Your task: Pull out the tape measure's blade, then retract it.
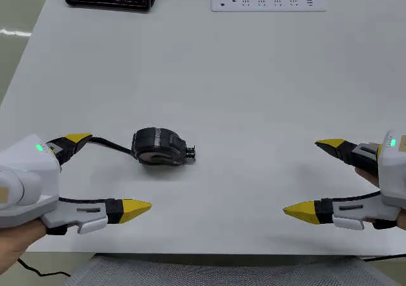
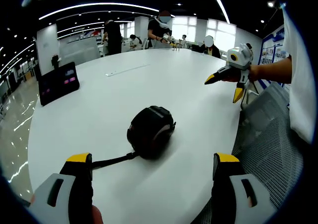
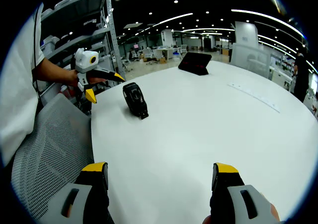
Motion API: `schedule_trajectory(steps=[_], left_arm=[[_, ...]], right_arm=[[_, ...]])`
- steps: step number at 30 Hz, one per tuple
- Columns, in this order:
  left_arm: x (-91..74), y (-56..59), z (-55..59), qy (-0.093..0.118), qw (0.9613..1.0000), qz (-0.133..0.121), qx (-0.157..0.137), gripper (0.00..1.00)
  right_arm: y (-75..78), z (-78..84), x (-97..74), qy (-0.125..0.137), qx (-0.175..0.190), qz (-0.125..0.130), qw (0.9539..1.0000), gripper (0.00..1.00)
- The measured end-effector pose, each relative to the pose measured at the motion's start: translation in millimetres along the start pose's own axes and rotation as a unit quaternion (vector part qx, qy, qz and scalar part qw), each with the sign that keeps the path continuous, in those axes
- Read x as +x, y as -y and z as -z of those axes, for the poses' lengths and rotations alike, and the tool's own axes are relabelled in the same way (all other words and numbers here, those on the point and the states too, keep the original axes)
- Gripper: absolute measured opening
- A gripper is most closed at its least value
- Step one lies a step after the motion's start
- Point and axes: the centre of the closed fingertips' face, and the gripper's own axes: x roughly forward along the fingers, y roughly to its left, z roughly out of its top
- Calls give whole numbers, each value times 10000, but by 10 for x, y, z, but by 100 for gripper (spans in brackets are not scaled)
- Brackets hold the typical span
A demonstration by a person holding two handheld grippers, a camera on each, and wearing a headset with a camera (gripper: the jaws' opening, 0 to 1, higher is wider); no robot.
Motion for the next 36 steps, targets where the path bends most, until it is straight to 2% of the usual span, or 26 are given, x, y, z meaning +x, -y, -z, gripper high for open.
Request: schedule_trajectory(steps=[24, 36], left_arm=[[3, 18, 1, 10, 10000, 35, -4, 99], [5, 26, -34, 98, 9999, 16, 55, 99]], right_arm=[[-10, 11, 11, -32, -15, -14, 10000, 85], [-21, 21, 30, -65, -18, -37, 10000, 84]])
